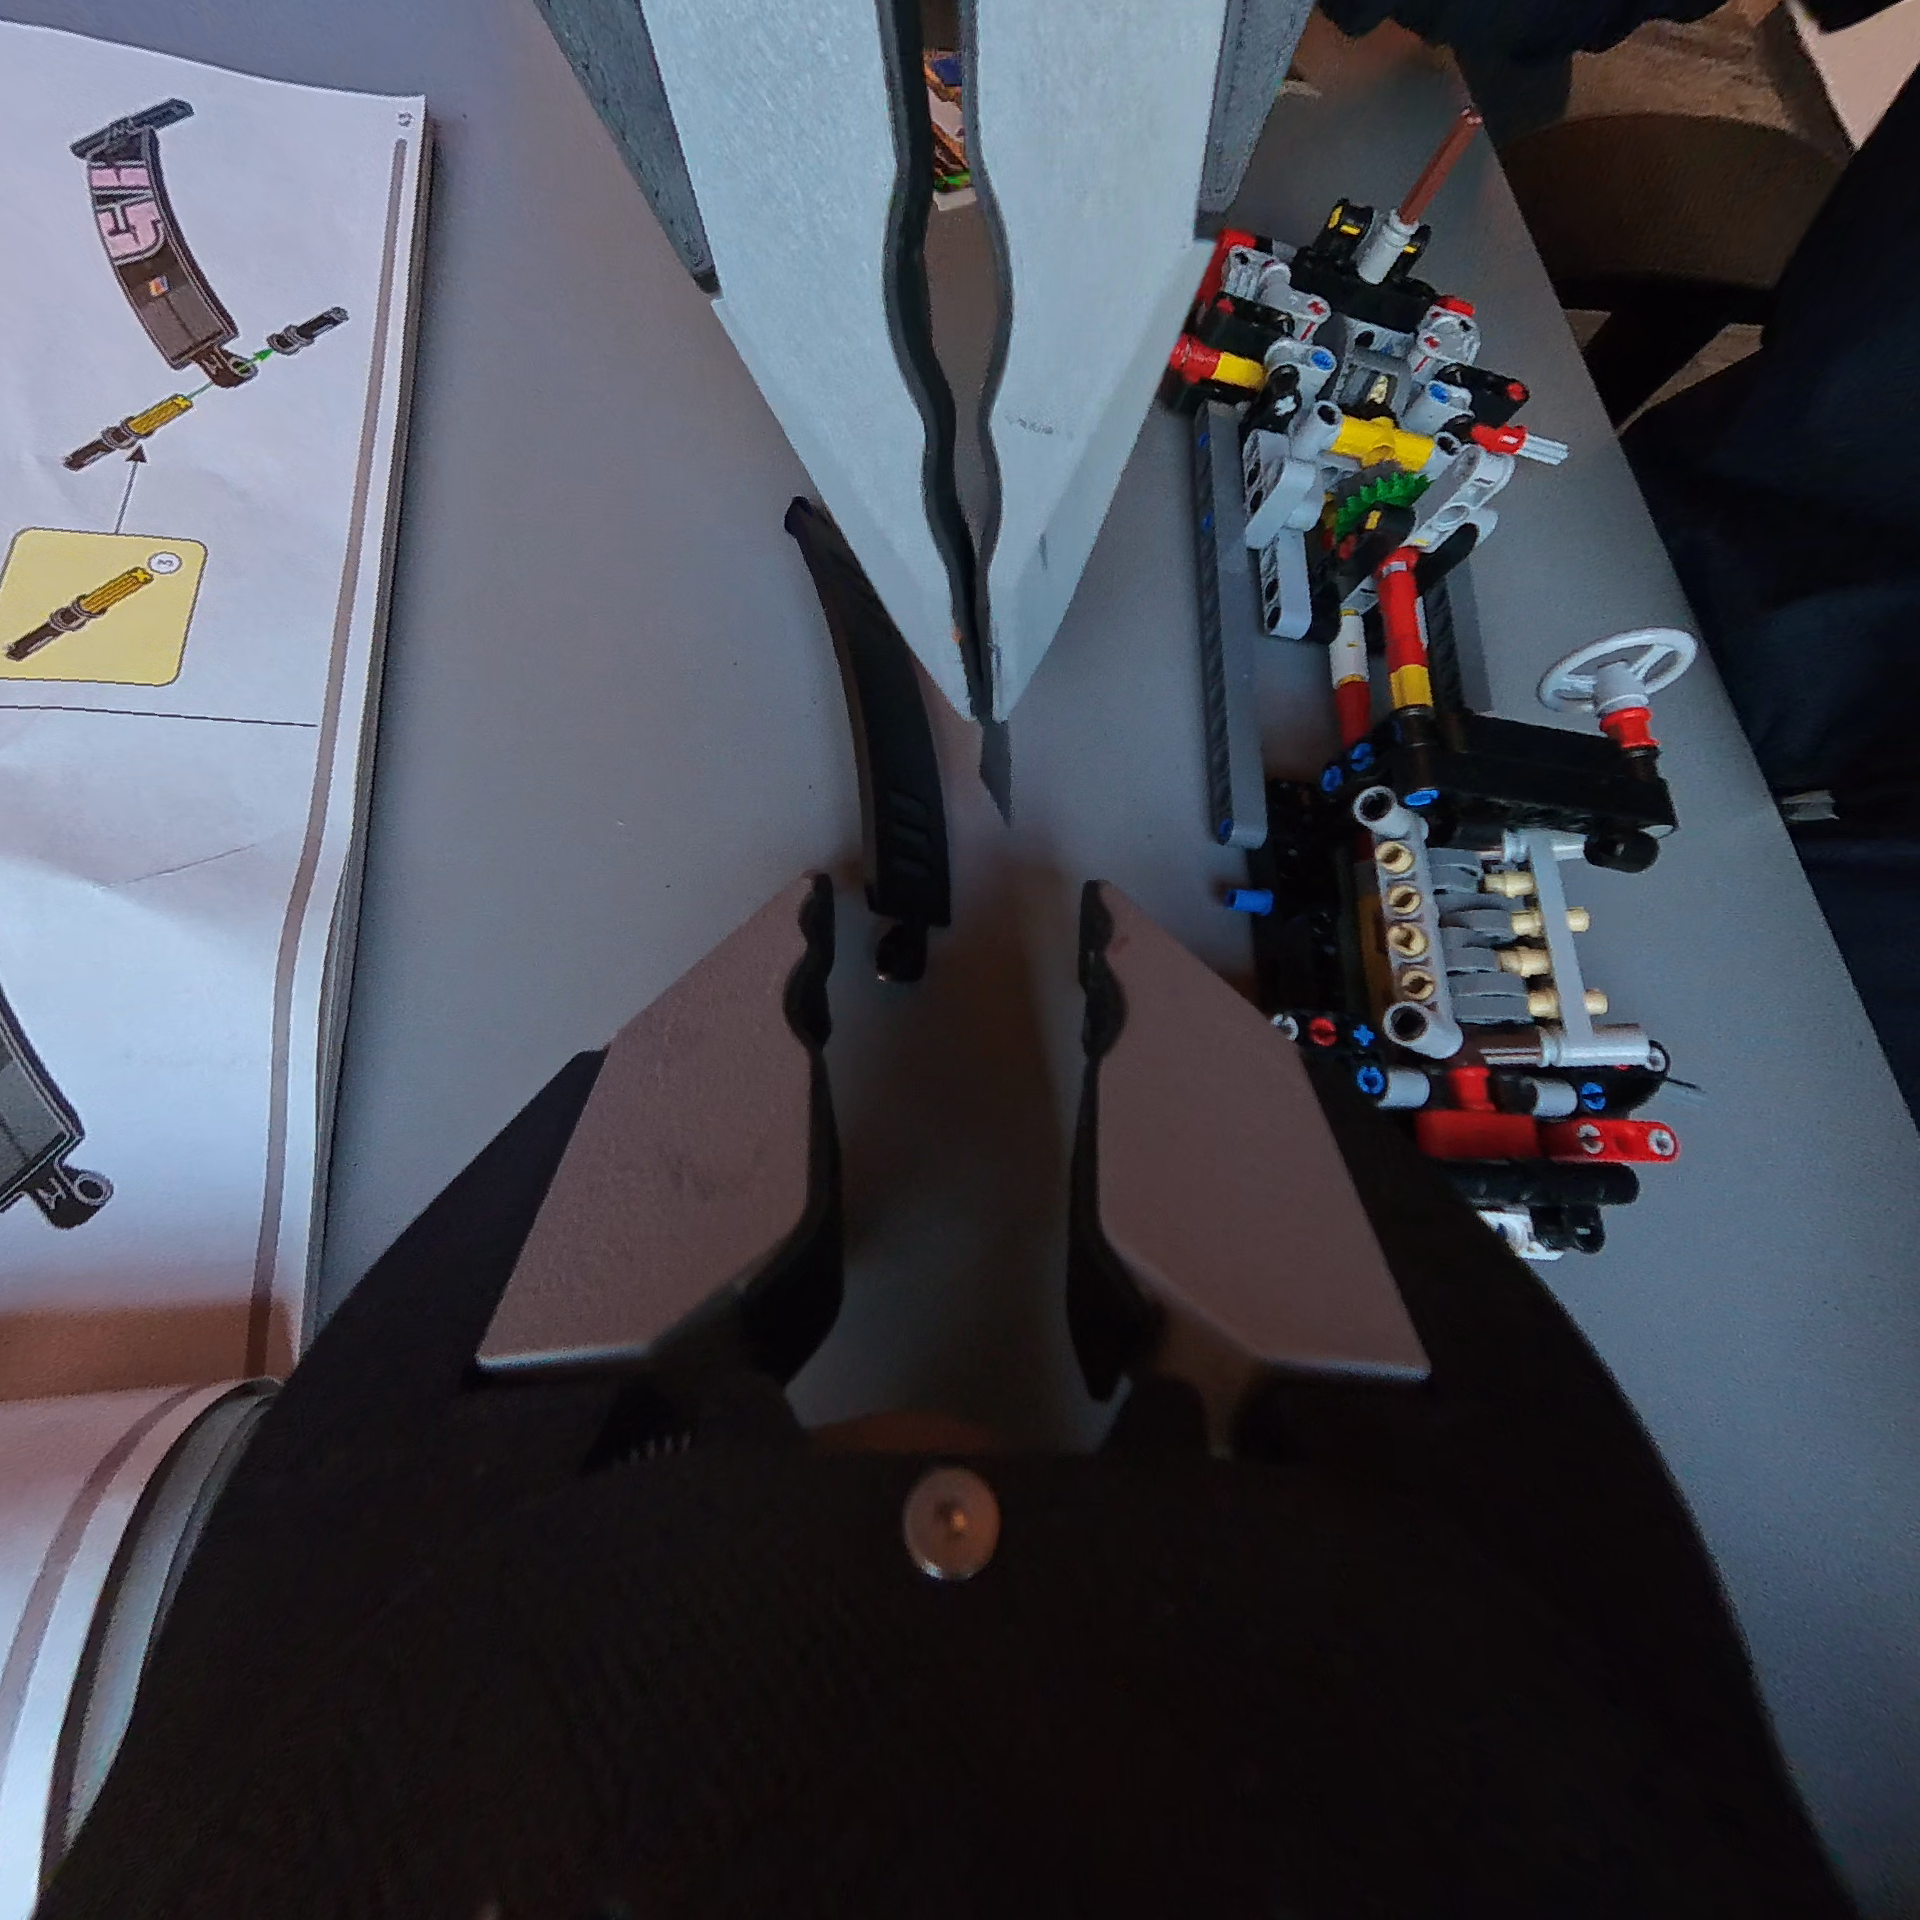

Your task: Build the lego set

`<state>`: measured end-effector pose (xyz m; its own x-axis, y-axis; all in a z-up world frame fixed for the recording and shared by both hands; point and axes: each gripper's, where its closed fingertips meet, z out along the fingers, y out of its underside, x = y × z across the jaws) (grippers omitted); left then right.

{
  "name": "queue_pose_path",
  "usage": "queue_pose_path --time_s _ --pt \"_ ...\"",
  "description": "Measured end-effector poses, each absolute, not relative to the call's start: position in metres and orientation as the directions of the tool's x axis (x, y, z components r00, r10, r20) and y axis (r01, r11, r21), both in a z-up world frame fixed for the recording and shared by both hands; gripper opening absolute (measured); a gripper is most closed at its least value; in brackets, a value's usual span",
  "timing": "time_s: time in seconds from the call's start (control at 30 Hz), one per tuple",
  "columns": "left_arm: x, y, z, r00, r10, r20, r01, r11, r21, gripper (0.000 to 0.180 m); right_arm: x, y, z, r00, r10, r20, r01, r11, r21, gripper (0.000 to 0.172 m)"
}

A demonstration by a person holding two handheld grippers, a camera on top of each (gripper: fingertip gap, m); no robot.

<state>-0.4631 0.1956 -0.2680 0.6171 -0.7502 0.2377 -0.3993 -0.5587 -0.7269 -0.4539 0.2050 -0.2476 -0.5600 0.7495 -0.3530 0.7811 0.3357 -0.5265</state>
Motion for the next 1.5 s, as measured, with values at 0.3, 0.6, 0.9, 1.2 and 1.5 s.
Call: queue_pose_path --time_s 0.3,0.6,0.9,1.2,1.5 --pt "-0.4635 0.1958 -0.2677 0.616 -0.748 0.250 -0.391 -0.565 -0.727 0.044 -0.4595 0.2032 -0.2498 -0.579 0.755 -0.308 0.771 0.385 -0.507 0.000" --pt "-0.4644 0.1967 -0.2676 0.619 -0.740 0.264 -0.379 -0.575 -0.725 0.042 -0.4601 0.2051 -0.2497 -0.579 0.754 -0.311 0.771 0.382 -0.509 0.000" --pt "-0.4647 0.1969 -0.2674 0.619 -0.737 0.273 -0.372 -0.581 -0.724 0.041 -0.4608 0.2061 -0.2478 -0.577 0.753 -0.317 0.772 0.375 -0.514 0.000" --pt "-0.4648 0.1970 -0.2675 0.619 -0.735 0.279 -0.369 -0.584 -0.723 0.040 -0.4598 0.2071 -0.2510 -0.576 0.754 -0.315 0.776 0.383 -0.501 0.000" --pt "-0.4621 0.1976 -0.2672 0.600 -0.740 0.304 -0.367 -0.592 -0.718 0.036 -0.4601 0.2111 -0.2537 -0.585 0.765 -0.268 0.774 0.429 -0.466 0.000"
